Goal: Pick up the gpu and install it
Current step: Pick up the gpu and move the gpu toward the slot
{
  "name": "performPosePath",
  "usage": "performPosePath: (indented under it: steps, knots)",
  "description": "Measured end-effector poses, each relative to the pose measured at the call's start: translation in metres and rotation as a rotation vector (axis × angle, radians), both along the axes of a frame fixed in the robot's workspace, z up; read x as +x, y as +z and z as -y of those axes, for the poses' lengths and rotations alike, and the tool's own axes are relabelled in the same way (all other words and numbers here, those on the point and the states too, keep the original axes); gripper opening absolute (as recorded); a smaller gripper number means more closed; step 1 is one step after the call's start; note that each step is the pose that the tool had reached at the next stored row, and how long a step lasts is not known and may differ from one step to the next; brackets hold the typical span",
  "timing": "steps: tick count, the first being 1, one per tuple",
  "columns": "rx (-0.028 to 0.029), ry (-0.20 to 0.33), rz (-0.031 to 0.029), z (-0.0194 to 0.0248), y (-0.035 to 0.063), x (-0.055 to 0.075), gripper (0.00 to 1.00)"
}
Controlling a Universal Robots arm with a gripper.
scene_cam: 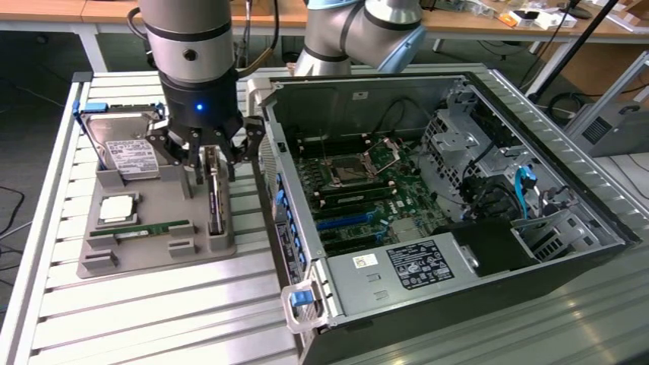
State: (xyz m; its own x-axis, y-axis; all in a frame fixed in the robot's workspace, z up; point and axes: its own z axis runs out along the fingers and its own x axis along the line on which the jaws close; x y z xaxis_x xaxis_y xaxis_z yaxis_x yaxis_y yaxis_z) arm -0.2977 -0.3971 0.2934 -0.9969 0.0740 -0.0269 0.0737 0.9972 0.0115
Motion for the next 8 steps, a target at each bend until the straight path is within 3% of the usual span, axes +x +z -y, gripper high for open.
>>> performPosePath:
  steps: [4,8]
  knots:
    - [-0.0001,0.003,0.0,-0.0022,-0.0038,0.0,0.48]
    - [-0.0001,0.008,0.0,-0.0086,-0.0082,0.0,0.48]
